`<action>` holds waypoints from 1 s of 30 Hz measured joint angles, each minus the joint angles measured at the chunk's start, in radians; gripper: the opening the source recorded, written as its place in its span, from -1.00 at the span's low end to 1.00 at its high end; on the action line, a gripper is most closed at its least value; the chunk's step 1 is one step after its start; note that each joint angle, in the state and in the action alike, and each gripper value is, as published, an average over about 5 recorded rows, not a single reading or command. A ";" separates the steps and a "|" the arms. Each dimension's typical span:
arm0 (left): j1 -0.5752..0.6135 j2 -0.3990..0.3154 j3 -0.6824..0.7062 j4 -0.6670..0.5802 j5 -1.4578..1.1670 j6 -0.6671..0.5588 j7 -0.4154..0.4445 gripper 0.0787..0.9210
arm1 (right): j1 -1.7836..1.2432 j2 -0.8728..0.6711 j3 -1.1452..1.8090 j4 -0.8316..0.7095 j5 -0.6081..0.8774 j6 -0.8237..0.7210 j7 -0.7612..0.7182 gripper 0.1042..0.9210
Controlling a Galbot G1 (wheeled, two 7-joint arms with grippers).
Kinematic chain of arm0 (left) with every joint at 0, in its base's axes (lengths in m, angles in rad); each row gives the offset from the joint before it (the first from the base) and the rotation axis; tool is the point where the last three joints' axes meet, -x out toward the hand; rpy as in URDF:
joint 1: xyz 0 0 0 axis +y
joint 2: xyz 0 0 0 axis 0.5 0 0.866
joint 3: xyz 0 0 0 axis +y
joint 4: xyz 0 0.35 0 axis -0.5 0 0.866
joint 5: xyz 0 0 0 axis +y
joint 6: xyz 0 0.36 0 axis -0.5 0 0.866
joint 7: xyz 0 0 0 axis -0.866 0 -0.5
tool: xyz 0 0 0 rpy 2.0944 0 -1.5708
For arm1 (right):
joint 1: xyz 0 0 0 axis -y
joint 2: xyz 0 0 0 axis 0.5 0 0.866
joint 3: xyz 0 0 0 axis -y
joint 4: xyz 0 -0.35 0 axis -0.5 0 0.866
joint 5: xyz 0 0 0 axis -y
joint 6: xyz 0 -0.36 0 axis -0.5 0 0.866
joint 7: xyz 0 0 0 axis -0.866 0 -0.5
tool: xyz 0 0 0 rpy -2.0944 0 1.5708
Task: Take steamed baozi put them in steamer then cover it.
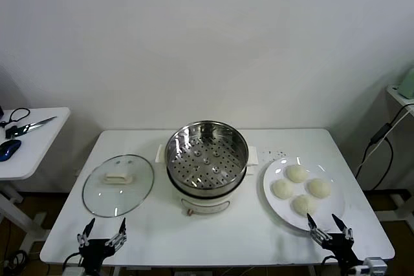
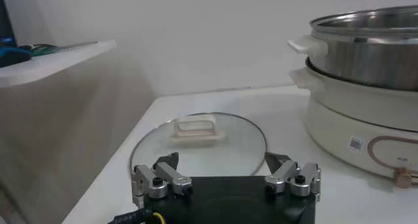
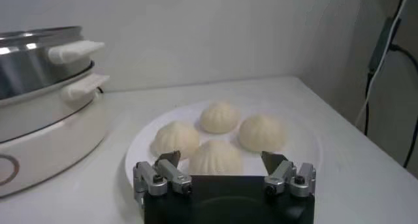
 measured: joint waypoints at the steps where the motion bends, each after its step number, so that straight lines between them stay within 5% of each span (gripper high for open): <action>1: -0.001 0.000 0.000 0.000 0.000 0.000 0.000 0.77 | 0.014 -0.006 0.000 -0.002 -0.005 -0.010 -0.001 0.76; 15: -0.007 -0.002 0.010 -0.015 0.002 -0.005 0.010 0.77 | 0.685 -0.340 -0.383 -0.222 -0.218 -0.181 -0.286 0.76; 30: 0.012 -0.008 0.024 -0.029 0.013 -0.035 0.018 0.77 | 1.638 -0.462 -1.351 -0.626 -0.448 0.047 -0.942 0.76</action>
